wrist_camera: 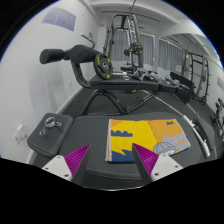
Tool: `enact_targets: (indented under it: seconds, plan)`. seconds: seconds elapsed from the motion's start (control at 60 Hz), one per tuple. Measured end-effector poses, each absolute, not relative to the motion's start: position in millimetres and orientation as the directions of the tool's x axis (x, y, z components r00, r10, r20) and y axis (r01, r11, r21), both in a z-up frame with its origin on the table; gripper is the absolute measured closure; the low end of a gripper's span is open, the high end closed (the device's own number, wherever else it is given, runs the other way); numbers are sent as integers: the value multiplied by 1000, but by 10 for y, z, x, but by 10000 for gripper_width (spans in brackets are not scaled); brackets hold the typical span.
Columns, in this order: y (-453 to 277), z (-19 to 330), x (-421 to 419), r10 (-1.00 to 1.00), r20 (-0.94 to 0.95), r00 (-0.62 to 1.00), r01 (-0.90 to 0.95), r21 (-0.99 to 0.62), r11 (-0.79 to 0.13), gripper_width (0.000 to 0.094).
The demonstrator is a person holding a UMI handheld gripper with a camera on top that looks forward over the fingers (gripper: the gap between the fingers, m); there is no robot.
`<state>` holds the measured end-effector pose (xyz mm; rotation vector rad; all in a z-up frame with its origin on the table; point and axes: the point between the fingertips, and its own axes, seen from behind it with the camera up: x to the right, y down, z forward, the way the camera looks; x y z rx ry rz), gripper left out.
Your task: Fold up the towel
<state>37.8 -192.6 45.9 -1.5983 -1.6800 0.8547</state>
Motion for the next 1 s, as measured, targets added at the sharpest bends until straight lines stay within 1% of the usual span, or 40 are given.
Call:
enact_targets:
  seconds: [0.1, 0.217, 0.25, 0.283, 0.317, 0.367, 0.417, 0.467, 0.583, 0.65, 0.683, 0.767, 0.85, 0.917, 1.0]
  plan:
    - [-1960, 157, 3, 999, 24, -35, 599, -800, 40, 95]
    - [-1921, -124, -337, 999, 40, -24, 621, -783, 46, 136]
    - [-1909, -193, -408, 999, 47, -21, 628, -777, 50, 168]
    - [-1895, -263, -431, 998, 56, -18, 638, -768, 54, 227]
    - [-1888, -244, -500, 998, 58, -16, 614, -788, 56, 275]
    - [-1852, -266, -531, 997, 78, -12, 613, -787, 70, 427]
    - [-1823, -276, -553, 995, 96, -11, 618, -782, 82, 606]
    - [-1656, -272, -560, 988, 152, 27, 617, -780, 103, 881]
    - [-1680, -260, -540, 981, 193, -20, 636, -754, 162, 898]
    - [-1829, -241, -530, 988, 139, -63, 653, -743, 146, 907]
    - [-1902, -176, -520, 992, 98, -80, 655, -745, 127, 911]
    - [-1922, 145, -542, 995, 40, -88, 632, -770, 87, 911]
    - [-1770, 584, -607, 998, -32, -62, 600, -800, 12, 910]
    - [-1539, 888, -643, 994, -100, -39, 580, -813, -59, 909]
    - [-1129, 1131, -674, 988, -155, 6, 561, -817, -132, 907]
